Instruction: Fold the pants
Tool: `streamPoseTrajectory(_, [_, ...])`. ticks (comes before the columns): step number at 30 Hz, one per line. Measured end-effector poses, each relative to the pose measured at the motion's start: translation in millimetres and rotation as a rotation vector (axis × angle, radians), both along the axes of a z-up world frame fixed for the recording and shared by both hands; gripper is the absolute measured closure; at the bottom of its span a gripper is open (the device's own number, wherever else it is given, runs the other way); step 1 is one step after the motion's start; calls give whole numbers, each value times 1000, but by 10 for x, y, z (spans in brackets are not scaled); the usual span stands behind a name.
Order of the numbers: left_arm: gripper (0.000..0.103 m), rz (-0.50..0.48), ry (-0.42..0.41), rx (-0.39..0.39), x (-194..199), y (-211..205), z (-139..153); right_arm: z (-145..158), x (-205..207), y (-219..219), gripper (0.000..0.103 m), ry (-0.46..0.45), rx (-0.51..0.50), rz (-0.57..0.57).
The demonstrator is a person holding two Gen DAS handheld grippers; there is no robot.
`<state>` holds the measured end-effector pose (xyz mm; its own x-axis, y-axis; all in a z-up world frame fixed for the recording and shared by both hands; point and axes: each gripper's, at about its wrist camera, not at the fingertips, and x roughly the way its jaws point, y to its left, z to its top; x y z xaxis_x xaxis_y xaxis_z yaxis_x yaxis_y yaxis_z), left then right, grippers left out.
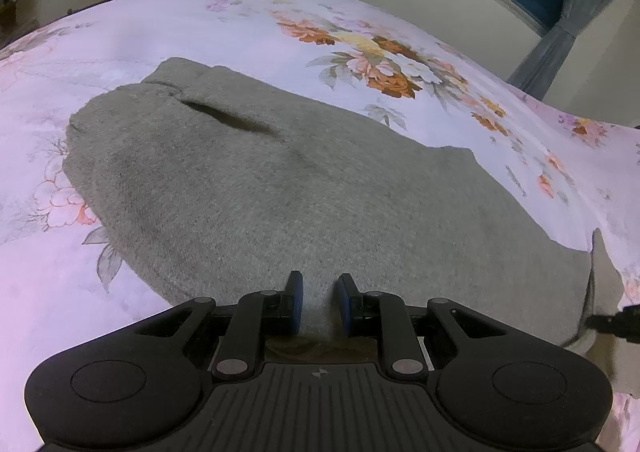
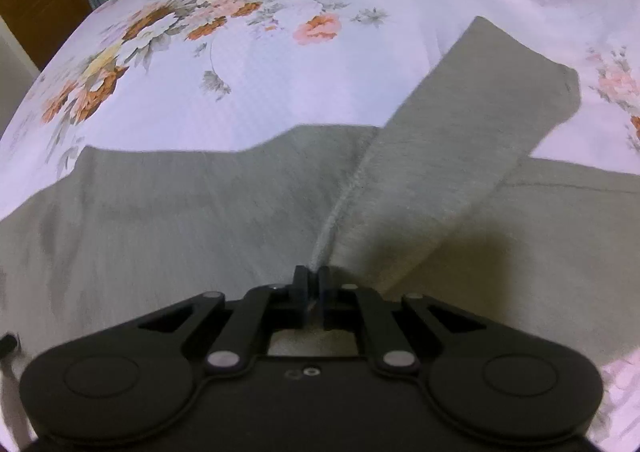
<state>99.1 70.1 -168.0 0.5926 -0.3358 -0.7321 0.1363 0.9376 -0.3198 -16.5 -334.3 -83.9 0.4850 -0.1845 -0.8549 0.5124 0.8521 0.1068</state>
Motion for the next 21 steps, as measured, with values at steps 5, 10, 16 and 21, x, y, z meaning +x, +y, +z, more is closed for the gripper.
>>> streamPoseTrajectory(5, [84, 5, -5, -8, -11, 4, -10, 154, 23, 8, 91, -41, 20, -9])
streamPoseTrajectory(10, [84, 12, -5, -9, -13, -4, -15, 165, 214, 6, 59, -17, -47, -45])
streamPoseTrajectory(16, [84, 25, 6, -35, 0, 30, -27, 5, 490, -67, 87, 105, -159, -31])
streamPoseTrajectory(21, [84, 1, -10, -9, 1, 0, -38, 237, -31, -177, 98, -37, -74, -57])
